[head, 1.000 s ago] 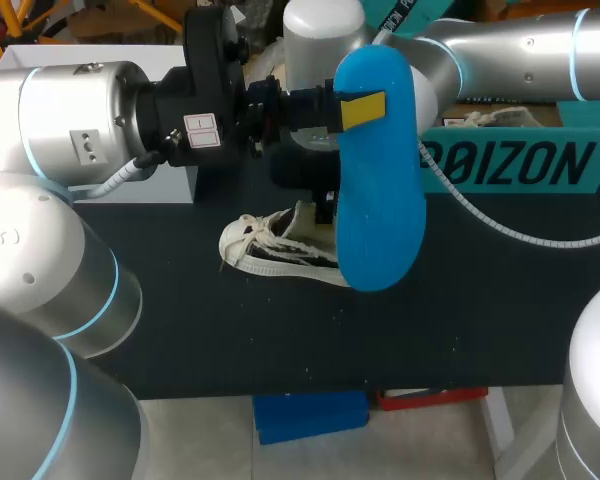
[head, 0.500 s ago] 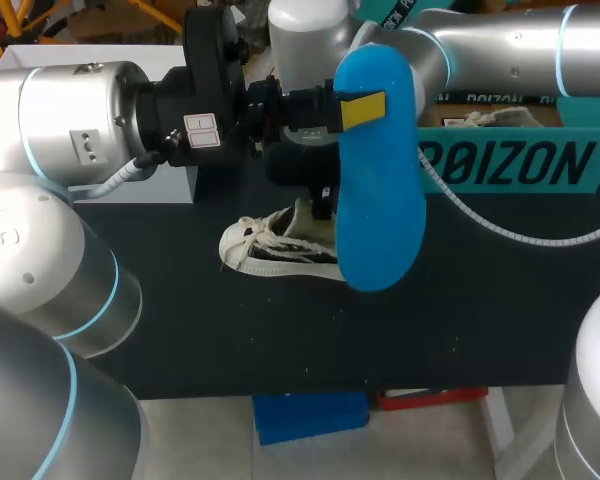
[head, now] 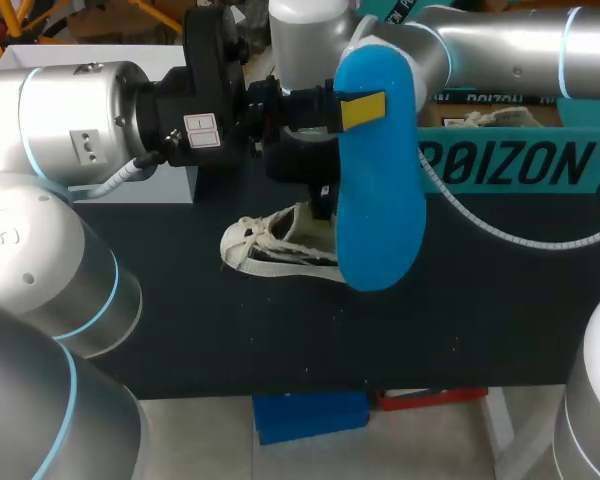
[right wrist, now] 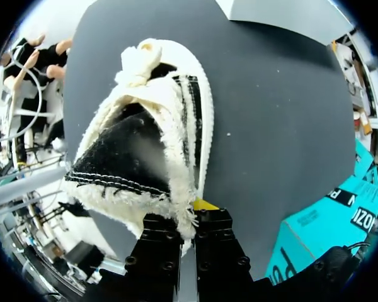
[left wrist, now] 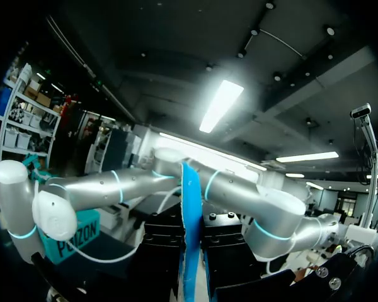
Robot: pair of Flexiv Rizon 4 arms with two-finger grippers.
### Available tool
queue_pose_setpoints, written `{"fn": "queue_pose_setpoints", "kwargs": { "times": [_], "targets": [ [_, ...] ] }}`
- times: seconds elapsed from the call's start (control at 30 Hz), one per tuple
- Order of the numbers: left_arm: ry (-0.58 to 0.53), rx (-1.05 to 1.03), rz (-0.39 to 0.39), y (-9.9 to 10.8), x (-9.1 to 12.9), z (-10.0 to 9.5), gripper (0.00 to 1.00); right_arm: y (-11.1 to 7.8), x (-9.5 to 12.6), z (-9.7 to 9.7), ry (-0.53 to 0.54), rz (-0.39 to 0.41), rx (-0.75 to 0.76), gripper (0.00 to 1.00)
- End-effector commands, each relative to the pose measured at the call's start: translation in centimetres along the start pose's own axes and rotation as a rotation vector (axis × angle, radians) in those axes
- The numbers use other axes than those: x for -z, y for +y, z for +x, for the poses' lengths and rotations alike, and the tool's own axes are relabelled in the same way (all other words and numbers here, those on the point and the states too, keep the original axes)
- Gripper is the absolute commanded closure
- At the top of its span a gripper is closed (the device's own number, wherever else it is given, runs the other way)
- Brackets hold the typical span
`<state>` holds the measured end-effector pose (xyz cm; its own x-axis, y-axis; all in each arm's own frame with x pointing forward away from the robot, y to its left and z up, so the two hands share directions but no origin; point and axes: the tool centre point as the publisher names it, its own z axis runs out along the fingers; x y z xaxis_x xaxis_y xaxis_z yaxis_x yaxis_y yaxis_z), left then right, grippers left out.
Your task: Take the shoe out of the shoebox, open the shoe tongue, remove and reinsert the insole, then place the shoe into the shoebox
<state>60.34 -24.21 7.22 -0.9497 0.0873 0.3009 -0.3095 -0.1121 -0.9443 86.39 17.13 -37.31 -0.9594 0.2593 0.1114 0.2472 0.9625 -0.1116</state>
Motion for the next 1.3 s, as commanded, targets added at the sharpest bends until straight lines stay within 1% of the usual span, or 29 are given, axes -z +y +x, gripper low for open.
{"fn": "queue_pose_setpoints", "kwargs": {
  "times": [0.03,0.13,0.2,0.33,0.5,0.67,0.77,0.9,0.97,1.13,1.3],
  "targets": [
    [-0.009,0.001,0.004,0.2,-0.3,0.3,1.0,-3.2,4.3,0.6,0.047,-0.066,-0.098,1.0],
    [-0.009,0.001,0.004,0.2,-0.3,0.3,1.0,-4.5,5.4,1.1,0.091,-0.1,-0.191,1.0],
    [-0.009,0.001,0.004,0.2,-0.3,0.3,1.0,-5.1,5.6,1.5,0.113,-0.112,-0.27,1.0],
    [-0.009,0.001,0.004,0.2,-0.3,0.3,1.0,-5.8,5.7,2.4,0.157,-0.216,-0.483,1.0],
    [-0.009,0.001,0.004,0.2,-0.3,0.3,1.0,-6.3,4.8,3.5,0.215,-0.322,-0.786,1.0],
    [-0.009,0.001,0.004,0.2,-0.3,0.3,1.0,-6.1,3.4,4.8,0.235,-0.419,-1.013,1.0],
    [-0.009,0.001,0.004,0.2,-0.3,0.3,1.0,-5.7,3.0,5.2,0.227,-0.461,-1.105,1.0],
    [-0.009,0.001,0.004,0.2,-0.3,0.3,1.0,-5.3,2.8,4.9,0.217,-0.515,-1.224,1.0],
    [-0.009,0.001,0.004,0.2,-0.3,0.3,1.0,-4.9,2.8,4.6,0.213,-0.539,-1.255,1.0],
    [-0.009,0.001,0.004,0.2,-0.3,0.3,1.0,-4.0,2.9,3.8,0.197,-0.579,-1.291,1.0],
    [-0.009,0.001,0.004,0.2,-0.3,0.3,1.0,-2.7,1.8,3.0,0.174,-0.571,-1.29,1.0]
  ]
}}
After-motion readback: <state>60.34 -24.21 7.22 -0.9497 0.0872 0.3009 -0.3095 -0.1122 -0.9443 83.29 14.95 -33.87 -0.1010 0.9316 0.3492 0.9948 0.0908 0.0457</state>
